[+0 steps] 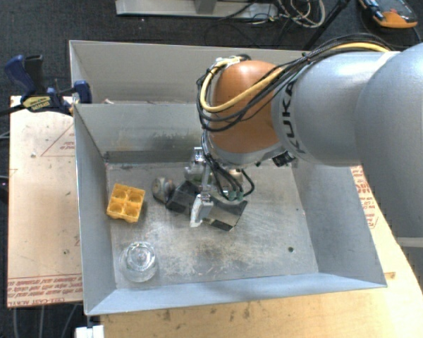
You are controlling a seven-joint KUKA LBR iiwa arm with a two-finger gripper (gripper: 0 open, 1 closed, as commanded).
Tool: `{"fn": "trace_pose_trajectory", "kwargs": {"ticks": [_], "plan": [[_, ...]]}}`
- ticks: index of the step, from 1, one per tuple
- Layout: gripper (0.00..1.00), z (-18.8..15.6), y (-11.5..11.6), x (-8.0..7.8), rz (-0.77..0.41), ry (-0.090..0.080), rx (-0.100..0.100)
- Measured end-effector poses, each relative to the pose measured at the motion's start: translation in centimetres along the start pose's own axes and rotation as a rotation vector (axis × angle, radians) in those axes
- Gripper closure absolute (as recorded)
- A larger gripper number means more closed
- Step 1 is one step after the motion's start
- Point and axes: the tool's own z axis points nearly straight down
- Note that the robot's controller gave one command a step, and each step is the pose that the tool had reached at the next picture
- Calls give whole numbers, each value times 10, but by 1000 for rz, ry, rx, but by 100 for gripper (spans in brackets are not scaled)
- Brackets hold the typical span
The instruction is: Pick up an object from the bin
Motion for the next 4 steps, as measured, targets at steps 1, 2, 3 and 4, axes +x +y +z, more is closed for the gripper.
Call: {"fn": "trace_pose_trajectory", "kwargs": {"ticks": [1, 2, 3, 4], "plan": [[0, -2, -1, 0, 2, 1, 0], [0, 47, -20, -7, 96, 1, 0], [0, 48, -21, -6, 123, 2, 2], [0, 36, -24, 1, 218, 5, 2]]}}
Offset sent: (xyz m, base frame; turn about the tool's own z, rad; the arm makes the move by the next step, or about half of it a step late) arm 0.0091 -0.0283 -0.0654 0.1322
